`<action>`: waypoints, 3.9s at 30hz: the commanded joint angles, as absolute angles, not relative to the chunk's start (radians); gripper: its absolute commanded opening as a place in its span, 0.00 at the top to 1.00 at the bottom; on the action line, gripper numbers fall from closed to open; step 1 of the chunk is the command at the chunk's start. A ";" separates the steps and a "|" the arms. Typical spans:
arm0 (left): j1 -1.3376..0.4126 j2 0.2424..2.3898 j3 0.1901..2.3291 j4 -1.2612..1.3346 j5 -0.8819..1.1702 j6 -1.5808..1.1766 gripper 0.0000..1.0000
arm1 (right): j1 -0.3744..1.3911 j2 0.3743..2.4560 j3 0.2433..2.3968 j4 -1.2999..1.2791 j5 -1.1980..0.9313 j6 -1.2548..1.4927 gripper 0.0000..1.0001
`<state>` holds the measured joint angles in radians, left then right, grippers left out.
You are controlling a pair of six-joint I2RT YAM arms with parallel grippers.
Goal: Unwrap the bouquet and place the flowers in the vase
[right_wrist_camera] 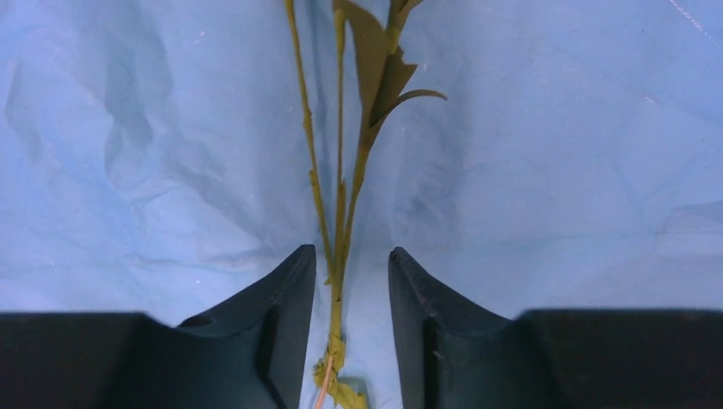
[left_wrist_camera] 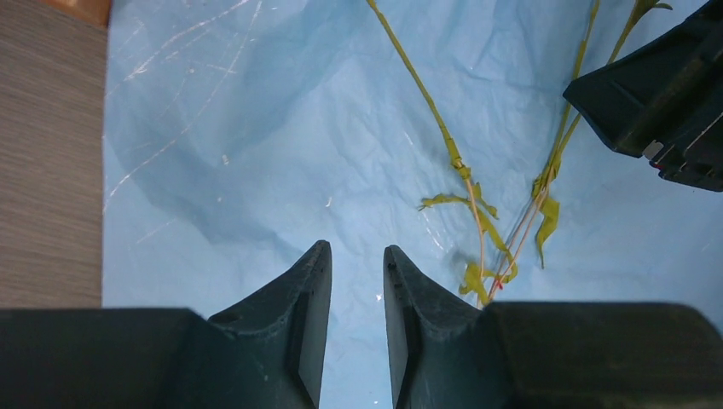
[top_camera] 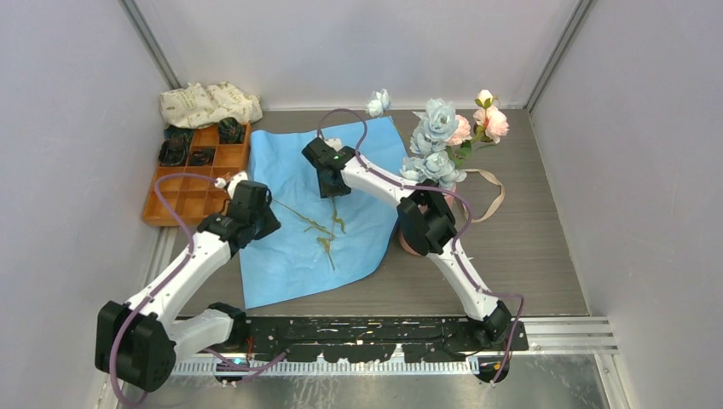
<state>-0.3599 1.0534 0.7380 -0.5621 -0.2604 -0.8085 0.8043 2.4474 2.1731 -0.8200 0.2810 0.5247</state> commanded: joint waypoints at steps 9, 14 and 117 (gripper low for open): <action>-0.327 1.295 0.796 -0.307 -0.238 -0.817 0.72 | 0.796 2.441 2.181 -0.761 0.270 0.487 0.80; -0.309 1.397 0.803 -0.264 -0.257 -0.815 0.74 | 0.794 2.414 2.138 -0.737 0.268 0.474 0.86; -0.393 1.779 0.980 -0.144 -0.152 -0.689 0.87 | 0.862 2.131 1.497 -0.204 -0.066 0.737 0.35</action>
